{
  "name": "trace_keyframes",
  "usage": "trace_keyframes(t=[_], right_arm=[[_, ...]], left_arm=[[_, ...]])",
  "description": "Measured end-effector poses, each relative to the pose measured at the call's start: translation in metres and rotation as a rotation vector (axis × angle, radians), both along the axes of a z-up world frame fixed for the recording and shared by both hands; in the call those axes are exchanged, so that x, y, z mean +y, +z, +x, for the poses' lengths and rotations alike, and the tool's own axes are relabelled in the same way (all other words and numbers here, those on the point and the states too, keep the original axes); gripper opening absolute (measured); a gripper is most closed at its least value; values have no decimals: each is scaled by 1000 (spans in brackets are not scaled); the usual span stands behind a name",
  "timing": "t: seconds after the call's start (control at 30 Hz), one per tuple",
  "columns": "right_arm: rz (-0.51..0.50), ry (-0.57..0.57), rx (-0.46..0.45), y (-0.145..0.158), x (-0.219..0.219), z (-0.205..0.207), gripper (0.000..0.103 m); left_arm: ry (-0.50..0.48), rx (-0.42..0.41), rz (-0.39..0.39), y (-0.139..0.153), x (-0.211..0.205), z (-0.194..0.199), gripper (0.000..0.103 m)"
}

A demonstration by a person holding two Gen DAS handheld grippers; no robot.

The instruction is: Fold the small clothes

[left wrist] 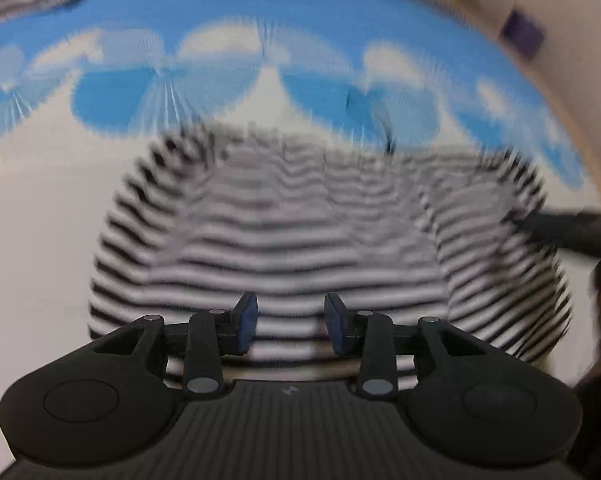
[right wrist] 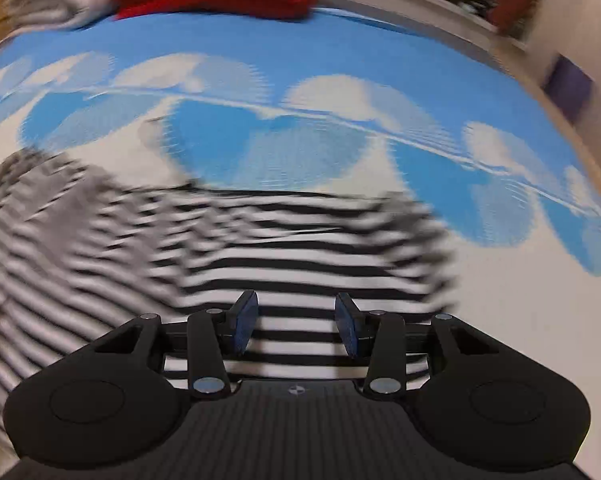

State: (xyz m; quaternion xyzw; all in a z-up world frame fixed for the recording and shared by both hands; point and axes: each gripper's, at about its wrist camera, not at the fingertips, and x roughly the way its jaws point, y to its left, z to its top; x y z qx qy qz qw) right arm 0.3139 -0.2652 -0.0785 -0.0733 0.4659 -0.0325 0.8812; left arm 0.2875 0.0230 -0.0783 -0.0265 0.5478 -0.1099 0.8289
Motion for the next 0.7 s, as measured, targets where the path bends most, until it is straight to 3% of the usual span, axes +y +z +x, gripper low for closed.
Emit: trace_keyframes(t=[0.07,0.17,0.47,0.57,0.63,0.7], right_arm=[[-22,-68,54,-14,-23,5,44],[-26,-100,145,-45,-44,4,45],[8,-102,4,-15,-52,-19,46],[46,-109,-6,-5,-63,-29,47],[51,-110,40,-11,-68,-34,48],[21,-101,156,-30,-72,-38,51]], left_arm=[[22,93,77,-21,-5,8,41],[65,107,89,-26,-8,14,41],[106,53,75,-13,-4,20,42],[114,44,75,-10,-2,21,42],[121,38,72,-10,0,21,42],[126,33,72,-9,1,20,42]])
